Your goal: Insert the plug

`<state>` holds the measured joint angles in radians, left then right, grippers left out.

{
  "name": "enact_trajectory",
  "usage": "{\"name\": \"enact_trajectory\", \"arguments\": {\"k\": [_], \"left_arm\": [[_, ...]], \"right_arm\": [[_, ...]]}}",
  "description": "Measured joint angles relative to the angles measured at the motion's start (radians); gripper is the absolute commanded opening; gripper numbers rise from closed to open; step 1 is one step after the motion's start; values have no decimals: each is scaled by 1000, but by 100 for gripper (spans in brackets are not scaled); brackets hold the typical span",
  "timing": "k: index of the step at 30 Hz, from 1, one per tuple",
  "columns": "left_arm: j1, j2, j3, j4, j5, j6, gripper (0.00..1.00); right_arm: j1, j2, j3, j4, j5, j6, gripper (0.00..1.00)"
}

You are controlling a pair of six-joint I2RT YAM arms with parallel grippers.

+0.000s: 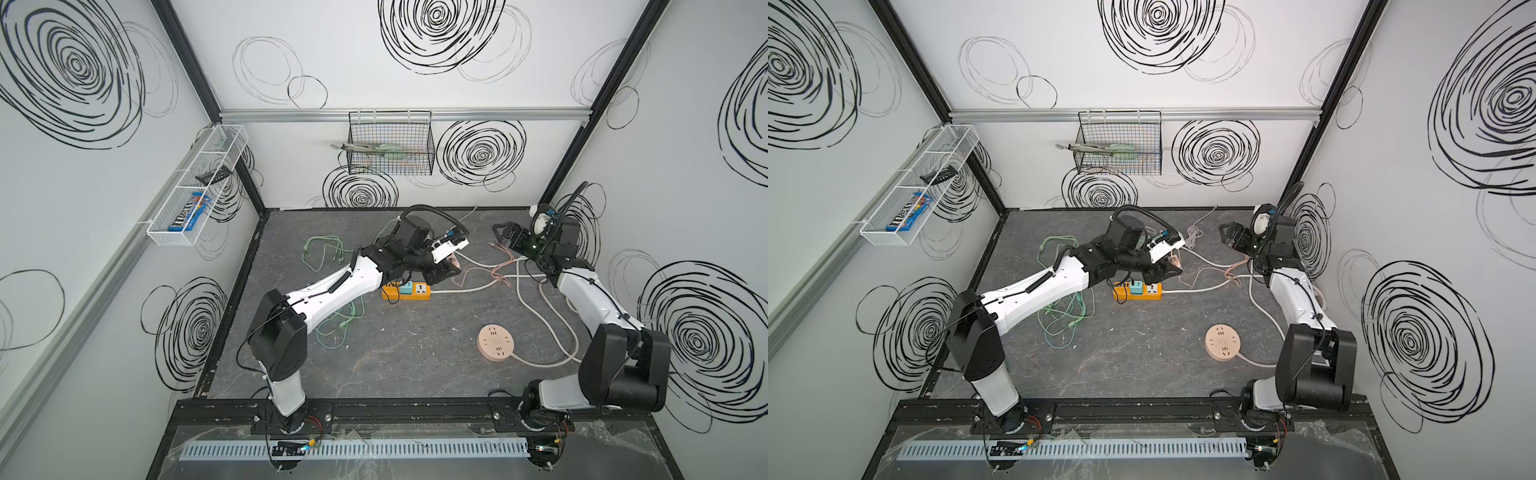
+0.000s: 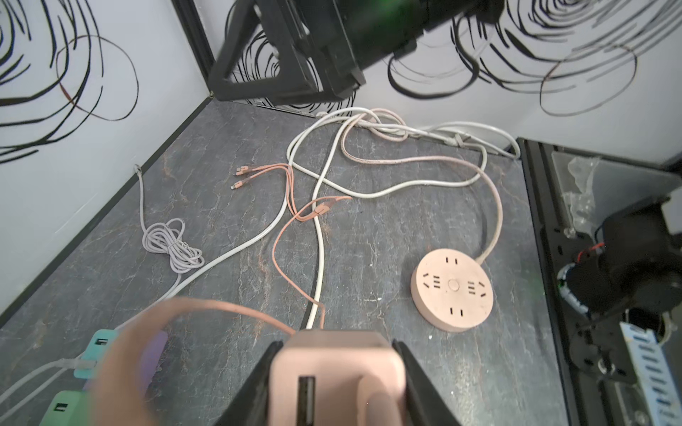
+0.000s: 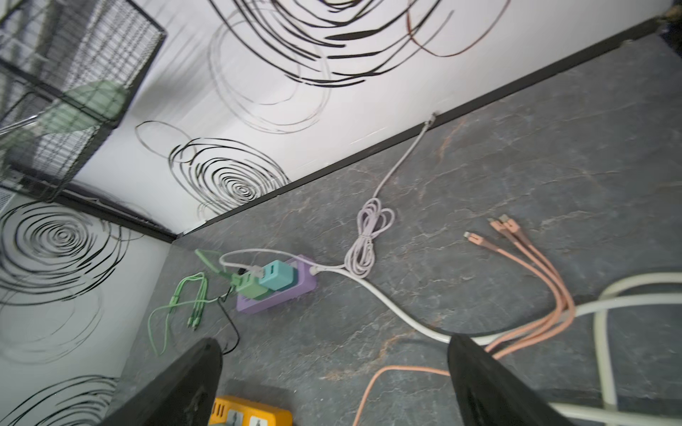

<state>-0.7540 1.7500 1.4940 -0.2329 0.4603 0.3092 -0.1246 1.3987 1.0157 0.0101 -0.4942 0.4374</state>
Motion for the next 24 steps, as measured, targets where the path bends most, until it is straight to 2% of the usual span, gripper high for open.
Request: {"name": "enact_trajectory", "arguments": {"k": [4, 11, 16, 20, 24], "left_arm": [[8, -35, -61, 29, 24, 132, 0], [45, -37, -64, 32, 45, 339, 0], [55, -37, -64, 34, 44, 486, 0], [55, -37, -68, 41, 60, 600, 0], [56, -37, -68, 42, 63, 664, 0]], "right_arm": [[7, -91, -26, -8, -62, -2, 99], [8, -235, -91, -59, -192, -37, 93], [24, -315, -120, -46, -328, -40, 89], [99, -342, -143, -51, -391, -76, 87], [191, -341, -143, -96, -388, -131, 82]]}}
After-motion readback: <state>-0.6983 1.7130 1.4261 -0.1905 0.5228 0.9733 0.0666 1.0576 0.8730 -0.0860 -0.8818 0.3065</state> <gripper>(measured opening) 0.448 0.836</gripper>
